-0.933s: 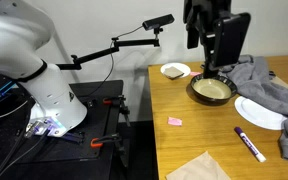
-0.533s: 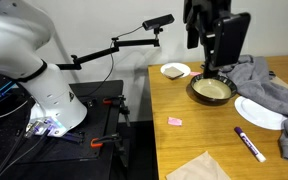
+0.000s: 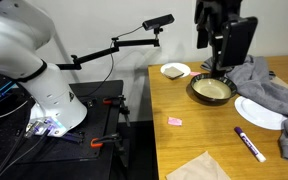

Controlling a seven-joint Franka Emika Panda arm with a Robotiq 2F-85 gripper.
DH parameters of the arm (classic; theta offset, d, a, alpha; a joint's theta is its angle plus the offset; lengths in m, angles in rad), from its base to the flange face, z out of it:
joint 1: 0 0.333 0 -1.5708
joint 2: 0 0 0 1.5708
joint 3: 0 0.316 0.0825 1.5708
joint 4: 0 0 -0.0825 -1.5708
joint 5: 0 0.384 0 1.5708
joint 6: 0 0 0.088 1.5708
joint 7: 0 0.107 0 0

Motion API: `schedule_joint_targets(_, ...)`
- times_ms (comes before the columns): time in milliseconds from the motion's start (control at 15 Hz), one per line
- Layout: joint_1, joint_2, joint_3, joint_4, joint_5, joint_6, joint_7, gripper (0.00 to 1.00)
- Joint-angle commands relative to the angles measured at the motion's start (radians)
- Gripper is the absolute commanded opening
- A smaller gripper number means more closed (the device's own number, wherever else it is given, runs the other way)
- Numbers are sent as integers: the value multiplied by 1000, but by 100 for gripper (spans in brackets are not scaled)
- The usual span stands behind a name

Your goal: Put the marker in the bowl

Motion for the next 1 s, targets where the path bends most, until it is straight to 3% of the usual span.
schedule_joint_targets(0, -16, 105, 52, 81, 54, 49, 154, 100)
schedule_joint_targets(467, -29, 298, 114, 234, 102, 103, 528, 100)
schedule_joint_targets(933, -26, 489, 118, 341, 104, 177, 901, 100)
